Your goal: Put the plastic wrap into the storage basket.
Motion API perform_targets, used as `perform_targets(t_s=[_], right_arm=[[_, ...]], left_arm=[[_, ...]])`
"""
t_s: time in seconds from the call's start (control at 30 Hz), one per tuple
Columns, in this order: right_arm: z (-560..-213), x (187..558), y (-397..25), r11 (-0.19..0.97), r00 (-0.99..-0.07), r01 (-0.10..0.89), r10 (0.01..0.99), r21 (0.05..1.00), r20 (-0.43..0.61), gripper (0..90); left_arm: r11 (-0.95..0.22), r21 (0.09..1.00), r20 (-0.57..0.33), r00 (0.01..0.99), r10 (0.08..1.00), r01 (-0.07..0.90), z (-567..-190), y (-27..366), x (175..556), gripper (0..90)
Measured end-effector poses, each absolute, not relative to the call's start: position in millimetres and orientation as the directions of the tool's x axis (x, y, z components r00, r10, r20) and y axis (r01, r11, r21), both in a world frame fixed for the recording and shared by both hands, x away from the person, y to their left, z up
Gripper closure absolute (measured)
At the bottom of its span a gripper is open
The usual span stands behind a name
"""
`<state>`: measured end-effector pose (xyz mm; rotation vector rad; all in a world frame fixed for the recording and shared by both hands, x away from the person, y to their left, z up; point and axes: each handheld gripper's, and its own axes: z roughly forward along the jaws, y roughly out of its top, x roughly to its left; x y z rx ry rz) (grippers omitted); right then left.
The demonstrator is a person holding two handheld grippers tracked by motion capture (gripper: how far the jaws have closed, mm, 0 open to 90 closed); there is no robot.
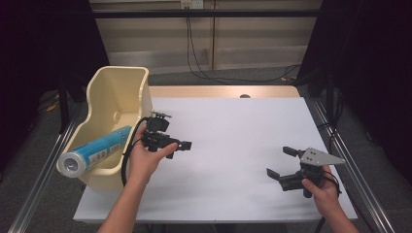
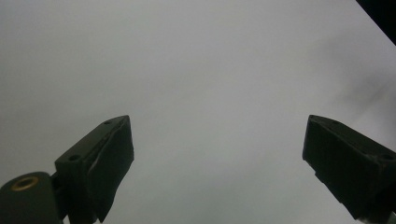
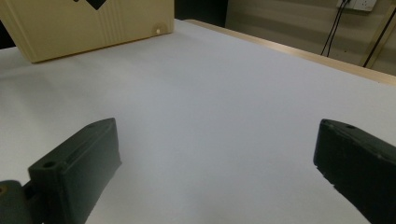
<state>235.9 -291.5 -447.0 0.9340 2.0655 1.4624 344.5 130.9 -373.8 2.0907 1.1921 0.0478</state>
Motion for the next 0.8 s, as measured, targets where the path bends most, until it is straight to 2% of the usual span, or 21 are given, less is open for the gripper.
perform_targets(t_s=[0.53,0.8], right_arm=[[-449,237,-291,0.215,-0.674,0.275,0.738,0.937,0.028,0.2],[-450,238,-290,0.215,-0.673,0.28,0.739,0.936,0.032,0.2]], left_arm=[[-0.261,0.718,-0.284,0.614,0.737,0.645,-400,133,328,8.2],[-0.226,0.824,-0.202,0.643,0.739,0.519,-408,138,314,6.8]])
